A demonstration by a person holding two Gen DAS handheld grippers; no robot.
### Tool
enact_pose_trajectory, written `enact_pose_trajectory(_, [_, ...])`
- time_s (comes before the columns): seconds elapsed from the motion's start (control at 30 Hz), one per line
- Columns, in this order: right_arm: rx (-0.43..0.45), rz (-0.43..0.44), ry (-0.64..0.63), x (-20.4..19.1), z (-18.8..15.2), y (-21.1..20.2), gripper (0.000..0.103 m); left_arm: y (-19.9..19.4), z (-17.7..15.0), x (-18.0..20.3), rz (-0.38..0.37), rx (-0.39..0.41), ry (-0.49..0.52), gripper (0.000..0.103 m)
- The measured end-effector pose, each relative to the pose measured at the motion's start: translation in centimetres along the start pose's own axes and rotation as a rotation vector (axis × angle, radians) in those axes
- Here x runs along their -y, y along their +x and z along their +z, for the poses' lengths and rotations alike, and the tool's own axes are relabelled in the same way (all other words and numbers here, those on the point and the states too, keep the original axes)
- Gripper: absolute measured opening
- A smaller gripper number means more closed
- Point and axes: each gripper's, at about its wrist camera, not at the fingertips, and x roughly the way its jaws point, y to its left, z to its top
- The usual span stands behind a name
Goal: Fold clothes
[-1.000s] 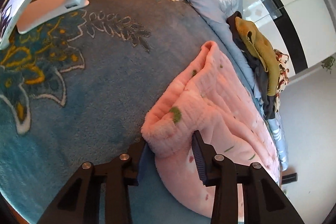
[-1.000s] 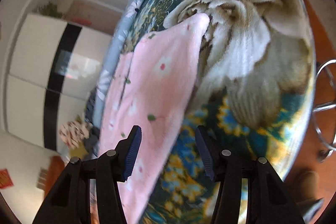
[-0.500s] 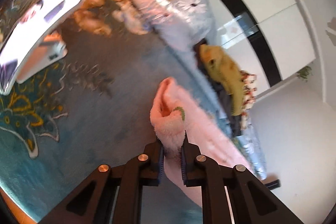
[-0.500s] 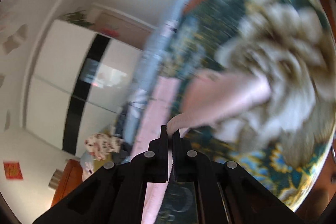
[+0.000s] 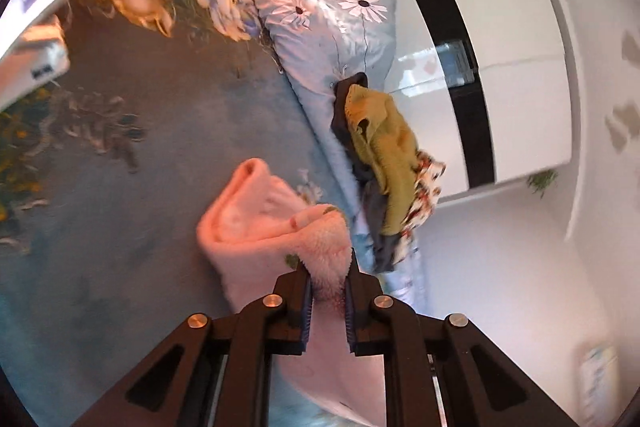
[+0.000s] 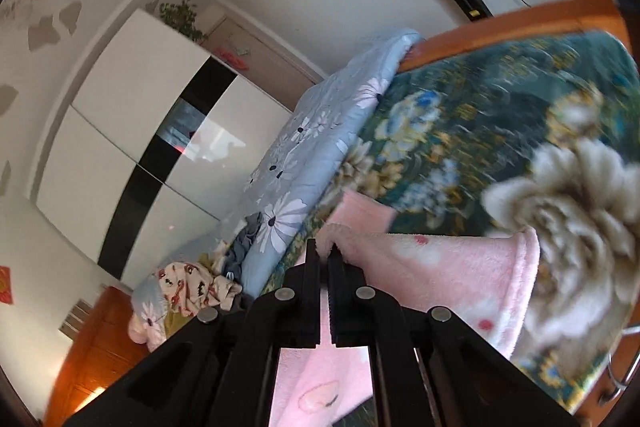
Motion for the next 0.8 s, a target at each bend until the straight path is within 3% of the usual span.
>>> enact_pose_trajectory(0.27, [-0.07,-0.092,-0.11,-7.0,3.5,12.8,0.003,7.8,4.8,-0.3,0.05,0.004,-0.097,0.014])
enact_pose_trajectory(0.5, [-0.202,-0.201,-0.143,-8.8,2.1,26.8,0.003,14.3,7.7,-2.4,0.145,0.015,-0.133,0.014])
enact_pose_trajectory(0.6, [-0.246,-0.218,-0.168,-8.9,0.9,30.5,0.003,15.9,8.4,-3.1,0.213,0.037,-0.107,0.015])
enact_pose_trajectory(0.8, [-0.368,-0.24,-0.241,-7.6,-2.0,35.0,0.005,18.0,8.2,-2.7,0.292,-0.009,0.009,0.021])
